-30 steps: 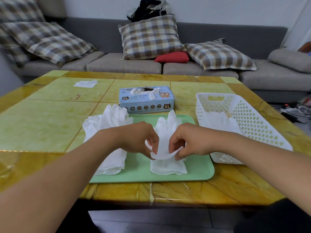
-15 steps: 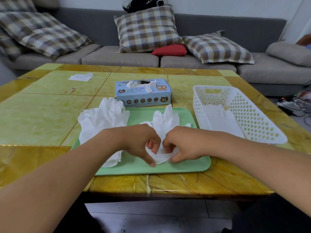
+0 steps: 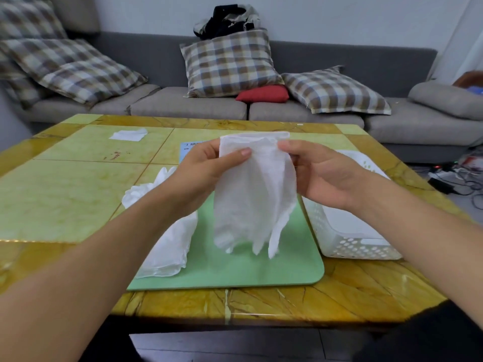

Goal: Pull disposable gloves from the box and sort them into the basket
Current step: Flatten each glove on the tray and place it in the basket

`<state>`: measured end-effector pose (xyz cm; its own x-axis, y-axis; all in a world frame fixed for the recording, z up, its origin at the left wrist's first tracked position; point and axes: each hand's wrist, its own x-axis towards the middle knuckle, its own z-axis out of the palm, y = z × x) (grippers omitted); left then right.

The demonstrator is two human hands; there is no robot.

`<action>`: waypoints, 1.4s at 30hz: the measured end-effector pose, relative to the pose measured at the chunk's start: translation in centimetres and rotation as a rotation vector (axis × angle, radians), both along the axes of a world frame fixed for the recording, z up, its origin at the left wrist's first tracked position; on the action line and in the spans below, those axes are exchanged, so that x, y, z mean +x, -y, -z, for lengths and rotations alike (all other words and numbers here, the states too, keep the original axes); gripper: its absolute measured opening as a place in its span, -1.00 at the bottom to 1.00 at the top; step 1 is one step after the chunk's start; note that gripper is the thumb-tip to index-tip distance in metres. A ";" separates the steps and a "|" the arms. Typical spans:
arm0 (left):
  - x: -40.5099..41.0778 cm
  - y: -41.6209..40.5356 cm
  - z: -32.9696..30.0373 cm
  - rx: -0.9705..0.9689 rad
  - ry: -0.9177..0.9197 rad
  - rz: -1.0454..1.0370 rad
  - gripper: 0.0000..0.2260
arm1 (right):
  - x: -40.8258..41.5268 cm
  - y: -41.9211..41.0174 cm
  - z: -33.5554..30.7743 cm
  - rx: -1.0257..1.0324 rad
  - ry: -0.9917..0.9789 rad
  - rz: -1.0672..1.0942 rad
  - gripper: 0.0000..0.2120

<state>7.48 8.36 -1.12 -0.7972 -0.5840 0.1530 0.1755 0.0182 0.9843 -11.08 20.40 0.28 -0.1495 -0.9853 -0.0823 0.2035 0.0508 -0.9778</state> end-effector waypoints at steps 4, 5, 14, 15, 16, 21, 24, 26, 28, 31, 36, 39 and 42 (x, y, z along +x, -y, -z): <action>0.0 -0.6 -0.3 0.115 0.021 -0.086 -0.78 | 1.2 -0.3 0.7 0.146 -0.070 -0.160 -0.11; 0.0 -0.7 -0.3 0.124 0.021 -0.099 -0.77 | 1.7 -0.3 1.0 0.177 -0.118 -0.156 -0.15; -0.6 -1.8 -2.1 0.053 -0.057 -0.199 -0.73 | 3.6 -0.9 -1.3 -0.073 -0.173 0.294 -0.74; -0.8 -2.1 -2.8 0.049 -0.056 -0.183 -0.74 | 3.4 -1.3 -1.9 -0.076 -0.188 0.313 -0.73; -1.1 -2.5 -3.6 0.038 -0.057 -0.165 -0.75 | 3.2 -2.1 -2.8 -0.083 -0.209 0.327 -0.72; -4.4 -5.0 -7.7 -0.049 -0.069 -0.099 -0.77 | 0.8 -5.3 -6.2 -0.148 -0.151 0.409 -0.70; -7.0 -6.6 -9.0 -0.040 -0.062 -0.045 -0.80 | -1.6 -6.7 -7.5 -0.191 -0.114 0.468 -0.73; -8.8 -7.6 -9.4 0.020 -0.024 -0.002 -0.79 | -3.2 -7.7 -8.1 -0.206 -0.108 0.489 -0.76; -10.3 -8.4 -9.3 0.050 0.030 0.000 -0.76 | -4.4 -8.6 -8.3 -0.203 -0.112 0.520 -0.74; -12.1 -9.3 -9.1 0.038 0.032 -0.020 -0.76 | -6.1 -9.8 -8.1 -0.172 -0.109 0.543 -0.69; -14.4 -9.4 -8.5 -0.007 0.001 -0.002 -0.78 | -8.9 -10.3 -7.6 -0.170 -0.139 0.554 -0.70; -16.1 -8.0 -7.9 -0.087 0.045 -0.028 -0.80 | -10.6 -9.3 -7.1 -0.140 -0.143 0.533 -0.74; -17.9 -5.8 -7.8 -0.133 0.078 -0.091 -0.83 | -12.5 -7.1 -6.9 -0.102 -0.220 0.576 -0.83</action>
<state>-10.47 14.14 6.70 -0.7543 -0.6333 0.1734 0.0899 0.1620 0.9827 -23.58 27.49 7.18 -0.6622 -0.7424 0.1016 -0.0365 -0.1035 -0.9940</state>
